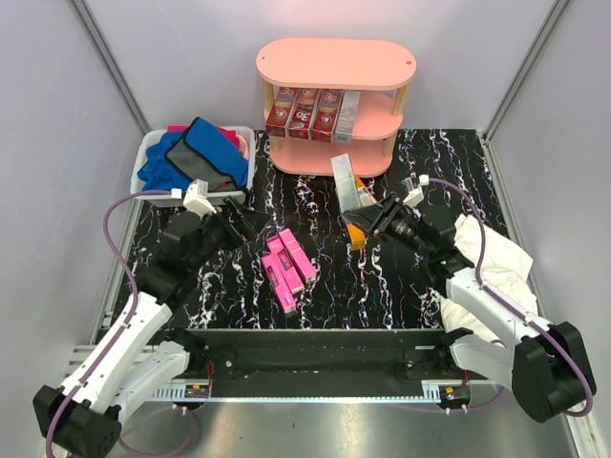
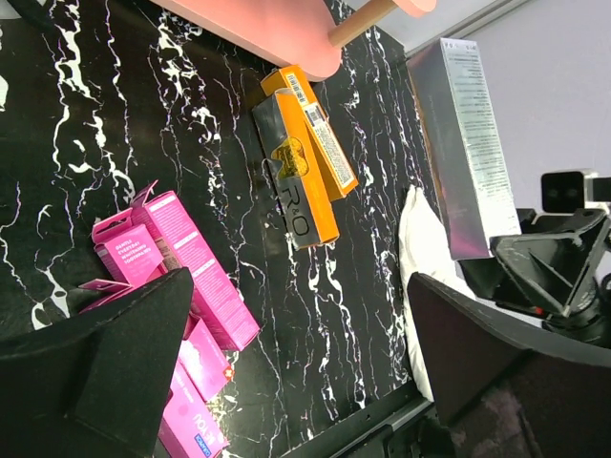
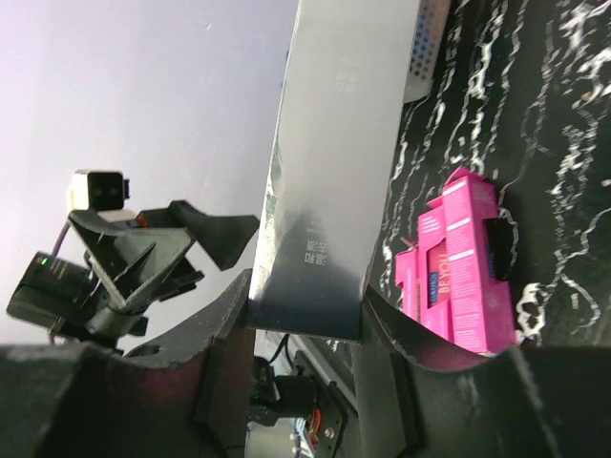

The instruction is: Place and organize the toothpastes onto the shelf

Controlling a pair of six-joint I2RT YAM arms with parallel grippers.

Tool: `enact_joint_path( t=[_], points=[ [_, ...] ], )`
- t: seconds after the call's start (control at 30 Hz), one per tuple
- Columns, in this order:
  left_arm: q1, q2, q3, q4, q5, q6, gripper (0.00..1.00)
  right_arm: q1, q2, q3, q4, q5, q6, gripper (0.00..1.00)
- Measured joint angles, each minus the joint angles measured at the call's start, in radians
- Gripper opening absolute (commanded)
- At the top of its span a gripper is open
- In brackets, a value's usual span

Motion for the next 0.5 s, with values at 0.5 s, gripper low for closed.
enact_joint_path(
  t=[0.5],
  points=[
    [0.000,0.013,-0.015,0.000,-0.008,0.027,0.99,-0.283,0.291,0.400,-0.147,-0.104,-0.058,0.21]
  ],
)
